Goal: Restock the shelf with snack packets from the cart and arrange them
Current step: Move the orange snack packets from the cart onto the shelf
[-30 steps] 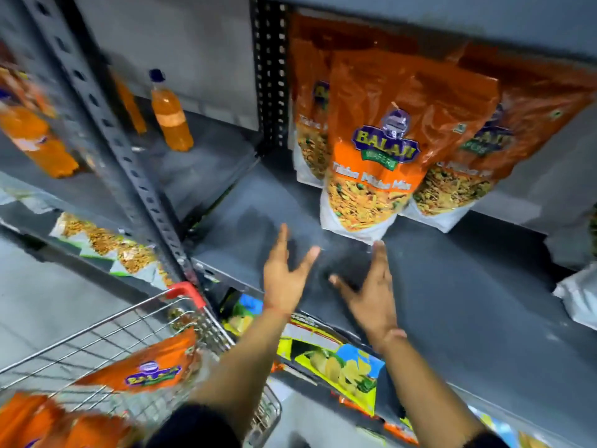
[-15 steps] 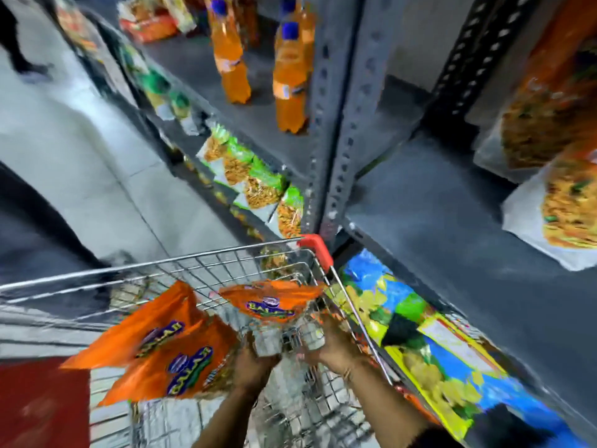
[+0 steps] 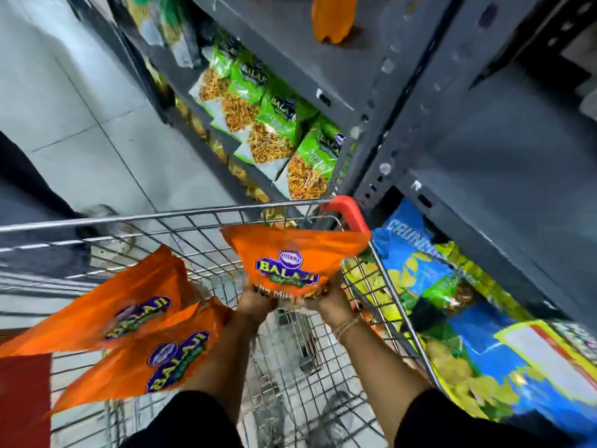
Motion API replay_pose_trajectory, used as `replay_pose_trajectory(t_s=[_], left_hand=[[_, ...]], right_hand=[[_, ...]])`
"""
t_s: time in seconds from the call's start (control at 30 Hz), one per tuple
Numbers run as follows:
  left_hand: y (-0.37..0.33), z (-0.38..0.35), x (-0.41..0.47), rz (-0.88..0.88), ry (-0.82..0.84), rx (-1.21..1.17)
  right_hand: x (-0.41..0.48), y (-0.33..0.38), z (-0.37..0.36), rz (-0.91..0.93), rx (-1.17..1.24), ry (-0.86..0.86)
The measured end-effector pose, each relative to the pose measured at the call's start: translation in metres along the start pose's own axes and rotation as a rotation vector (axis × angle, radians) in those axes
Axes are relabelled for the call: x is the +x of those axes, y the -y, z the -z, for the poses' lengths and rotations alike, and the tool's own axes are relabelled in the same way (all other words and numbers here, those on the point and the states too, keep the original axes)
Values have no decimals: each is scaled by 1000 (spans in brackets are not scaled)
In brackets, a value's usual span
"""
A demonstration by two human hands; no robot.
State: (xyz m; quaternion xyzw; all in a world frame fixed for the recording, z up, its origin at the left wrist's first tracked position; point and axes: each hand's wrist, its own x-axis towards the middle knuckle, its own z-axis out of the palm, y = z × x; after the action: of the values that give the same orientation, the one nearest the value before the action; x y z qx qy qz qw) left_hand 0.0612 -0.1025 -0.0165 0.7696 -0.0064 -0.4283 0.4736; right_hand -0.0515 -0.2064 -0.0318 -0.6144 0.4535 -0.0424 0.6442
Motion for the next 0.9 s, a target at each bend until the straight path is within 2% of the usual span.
replay_pose_trajectory(t_s=[0.1, 0.2, 0.27, 0.3, 0.4, 0.47, 0.57, 0.77, 0.9], left_hand=[[-41, 8, -45, -18, 118, 86], [-65, 30, -92, -149, 95, 313], [-86, 41, -133, -309, 92, 425], [-94, 44, -152, -374, 105, 401], [-123, 40, -209, -478, 316, 183], [-137, 24, -234, -540, 395, 79], [-157, -13, -258, -652, 490, -5], [-185, -137, -285, -833, 694, 80], [-200, -235, -303, -835, 866, 141]], right_hand=[[-37, 37, 9, 14, 85, 83], [-88, 70, 25, 25, 140, 48], [-128, 94, 38, 112, 236, 44], [-147, 106, 44, 145, 282, 37], [-200, 133, 67, 206, 449, -8], [-232, 144, 88, 305, 475, -28], [-272, 152, 128, 367, 441, -147], [-323, 135, 235, 490, 311, -536], [-336, 110, 310, 531, 324, -689]])
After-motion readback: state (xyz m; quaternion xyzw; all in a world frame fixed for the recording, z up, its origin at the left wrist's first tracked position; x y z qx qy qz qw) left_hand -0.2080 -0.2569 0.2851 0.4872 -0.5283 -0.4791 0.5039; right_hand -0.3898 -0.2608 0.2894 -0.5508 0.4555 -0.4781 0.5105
